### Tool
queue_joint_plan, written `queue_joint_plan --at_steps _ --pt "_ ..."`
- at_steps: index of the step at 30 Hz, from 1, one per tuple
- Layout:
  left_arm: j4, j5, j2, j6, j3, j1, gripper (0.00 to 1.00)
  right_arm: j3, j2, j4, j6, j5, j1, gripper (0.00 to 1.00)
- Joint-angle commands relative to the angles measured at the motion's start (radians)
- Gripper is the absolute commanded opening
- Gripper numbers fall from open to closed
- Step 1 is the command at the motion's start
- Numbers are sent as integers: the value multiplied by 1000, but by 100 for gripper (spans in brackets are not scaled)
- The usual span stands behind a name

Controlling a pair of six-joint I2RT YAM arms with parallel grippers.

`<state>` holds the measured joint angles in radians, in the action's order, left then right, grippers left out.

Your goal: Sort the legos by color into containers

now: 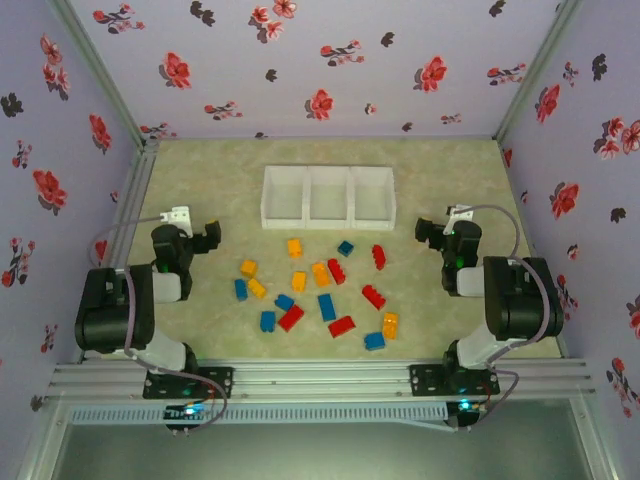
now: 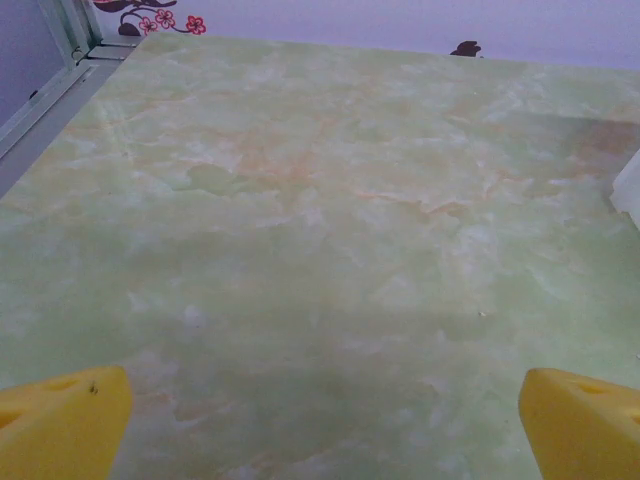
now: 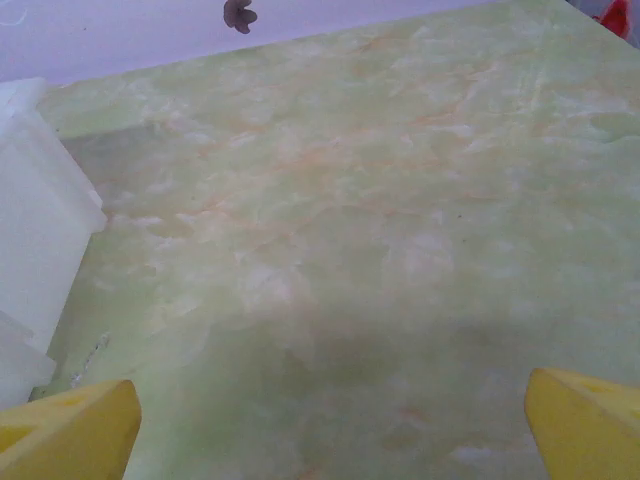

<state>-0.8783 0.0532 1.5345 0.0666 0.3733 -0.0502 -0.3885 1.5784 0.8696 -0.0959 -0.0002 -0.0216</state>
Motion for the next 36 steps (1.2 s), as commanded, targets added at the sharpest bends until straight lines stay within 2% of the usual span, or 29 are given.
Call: queue_joint_plan --at_steps 1,33,34,36 --pt "-5 -15 8 -28 19 5 100 2 -15 29 18 -6 -4 99" --pt "-2 -14 8 -28 21 6 100 3 -16 34 15 -3 -6 99" --pt "-5 -18 7 -28 23 8 100 -2 -20 26 5 13 -7 99" --pt "135 -112 -57 -17 67 17 100 -30 -68 -69 -8 43 -9 99"
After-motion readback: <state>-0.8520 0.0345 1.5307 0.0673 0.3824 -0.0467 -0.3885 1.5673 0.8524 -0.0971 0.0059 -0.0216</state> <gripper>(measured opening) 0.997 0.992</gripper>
